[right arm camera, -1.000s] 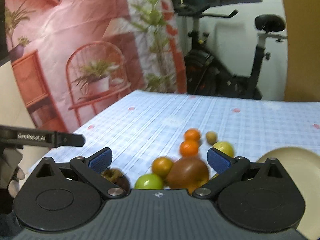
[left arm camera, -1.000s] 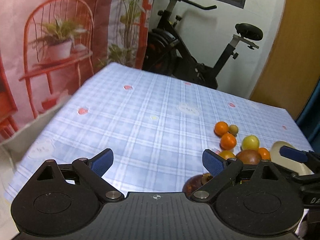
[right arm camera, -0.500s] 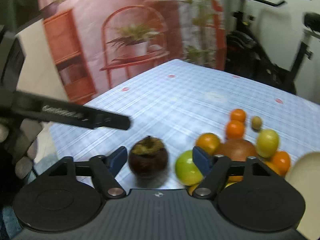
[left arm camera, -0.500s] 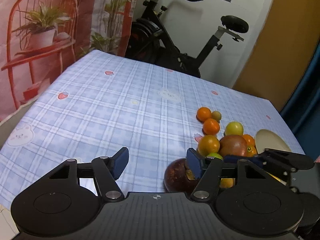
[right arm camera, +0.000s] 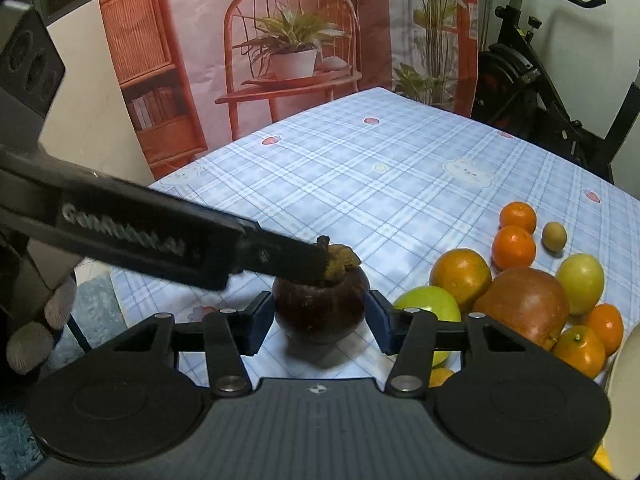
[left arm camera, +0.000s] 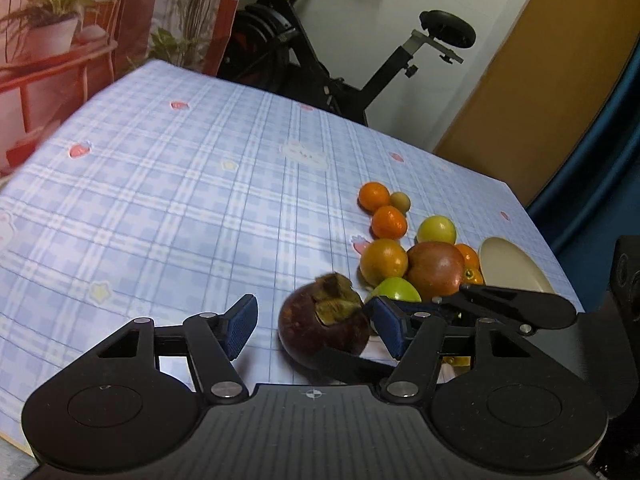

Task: Organize fruits
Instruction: 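Close the left tool on the mangosteen and lift it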

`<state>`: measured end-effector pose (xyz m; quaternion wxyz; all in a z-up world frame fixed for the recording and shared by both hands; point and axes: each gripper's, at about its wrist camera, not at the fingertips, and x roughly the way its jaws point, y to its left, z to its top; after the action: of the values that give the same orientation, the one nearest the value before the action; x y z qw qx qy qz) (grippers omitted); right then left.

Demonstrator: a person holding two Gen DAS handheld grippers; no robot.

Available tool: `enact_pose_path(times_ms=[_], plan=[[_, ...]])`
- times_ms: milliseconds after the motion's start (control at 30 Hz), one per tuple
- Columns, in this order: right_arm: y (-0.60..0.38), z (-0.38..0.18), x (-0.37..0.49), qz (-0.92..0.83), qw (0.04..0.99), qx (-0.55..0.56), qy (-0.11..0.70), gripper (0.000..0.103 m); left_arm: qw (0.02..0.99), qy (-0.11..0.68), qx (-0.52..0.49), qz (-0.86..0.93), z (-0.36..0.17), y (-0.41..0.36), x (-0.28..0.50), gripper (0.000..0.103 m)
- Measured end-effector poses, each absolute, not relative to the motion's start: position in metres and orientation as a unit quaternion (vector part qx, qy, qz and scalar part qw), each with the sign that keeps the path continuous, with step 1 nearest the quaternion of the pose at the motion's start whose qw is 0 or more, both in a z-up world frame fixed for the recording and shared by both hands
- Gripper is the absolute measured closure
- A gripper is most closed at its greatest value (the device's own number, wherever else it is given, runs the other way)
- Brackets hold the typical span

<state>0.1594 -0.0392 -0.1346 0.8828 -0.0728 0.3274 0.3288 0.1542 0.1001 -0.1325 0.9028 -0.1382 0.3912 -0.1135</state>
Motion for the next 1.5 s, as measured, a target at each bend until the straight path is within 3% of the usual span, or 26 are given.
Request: enact_pose_path(times_ms=[267,400,733,1067,1500], plan=[[-0.03,-0.132,0.162,0.332,0.884,-0.098,0.314,0.049,0.887,0.406,-0.184,-0.118,-0.146,0.111,0.165,0.037],[-0.03,-0.131,0.162,0.333,0.883,-0.103,0.315,0.049,0.885,0.402,-0.191,-0.136,-0.149,0.111,0.166,0.046],[-0.024,-0.142,0.176,0.334,0.875,-0.102,0.336,0.039,0.893,0.387,-0.18,-0.142,-0.151,0.11,0.163,0.045],[-0.01,-0.151,0.175,0.328,0.879,-0.145,0.314,0.04,0.888,0.391,-0.195,-0.147,-0.158,0.114,0.165,0.035],[-0.016,-0.151,0.161,0.318,0.88,-0.174,0.307,0.04,0.886,0.395,-0.19,-0.152,-0.163,0.111,0.167,0.036]])
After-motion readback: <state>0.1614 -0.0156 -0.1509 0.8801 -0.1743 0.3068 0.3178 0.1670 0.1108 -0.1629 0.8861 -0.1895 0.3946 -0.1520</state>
